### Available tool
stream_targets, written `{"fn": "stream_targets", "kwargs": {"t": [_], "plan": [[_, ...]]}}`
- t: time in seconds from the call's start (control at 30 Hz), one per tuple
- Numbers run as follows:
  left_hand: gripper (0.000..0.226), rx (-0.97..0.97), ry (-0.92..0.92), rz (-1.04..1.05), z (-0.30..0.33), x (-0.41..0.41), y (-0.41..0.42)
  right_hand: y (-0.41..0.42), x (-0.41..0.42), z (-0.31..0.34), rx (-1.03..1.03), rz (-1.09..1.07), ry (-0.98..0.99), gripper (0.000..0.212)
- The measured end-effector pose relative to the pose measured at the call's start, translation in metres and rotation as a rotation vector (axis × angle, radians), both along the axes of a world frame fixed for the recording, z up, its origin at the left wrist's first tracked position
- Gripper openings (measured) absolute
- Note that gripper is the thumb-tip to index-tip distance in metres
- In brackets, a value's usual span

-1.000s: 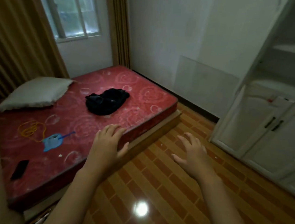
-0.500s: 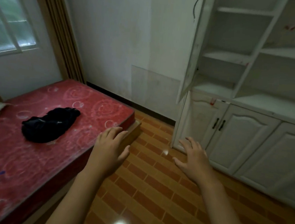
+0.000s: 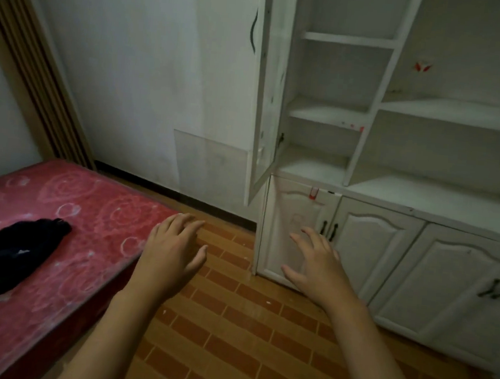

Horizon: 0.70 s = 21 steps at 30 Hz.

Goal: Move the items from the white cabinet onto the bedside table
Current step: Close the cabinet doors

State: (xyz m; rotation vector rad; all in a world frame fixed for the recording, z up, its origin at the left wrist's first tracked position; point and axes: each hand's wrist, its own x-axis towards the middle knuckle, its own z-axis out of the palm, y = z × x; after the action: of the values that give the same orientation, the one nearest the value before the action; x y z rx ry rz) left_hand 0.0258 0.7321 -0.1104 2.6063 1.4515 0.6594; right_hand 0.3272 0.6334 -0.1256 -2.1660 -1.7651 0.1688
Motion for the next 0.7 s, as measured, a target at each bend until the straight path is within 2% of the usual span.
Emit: {"fn": "stream_targets", "kwargs": {"t": [0.4, 0.7], "plan": [[0.053, 0.059, -0.047, -0.156, 0.005, 0.056, 0.188, 0.150, 0.038, 0.033, 0.091, -0.077, -0.107, 0.075], [0.062, 0.094, -0.100, -0.299, 0.049, 0.088, 0.345, 0.286, 0.047, 0.092, 0.219, -0.118, -0.260, 0.071]]}}
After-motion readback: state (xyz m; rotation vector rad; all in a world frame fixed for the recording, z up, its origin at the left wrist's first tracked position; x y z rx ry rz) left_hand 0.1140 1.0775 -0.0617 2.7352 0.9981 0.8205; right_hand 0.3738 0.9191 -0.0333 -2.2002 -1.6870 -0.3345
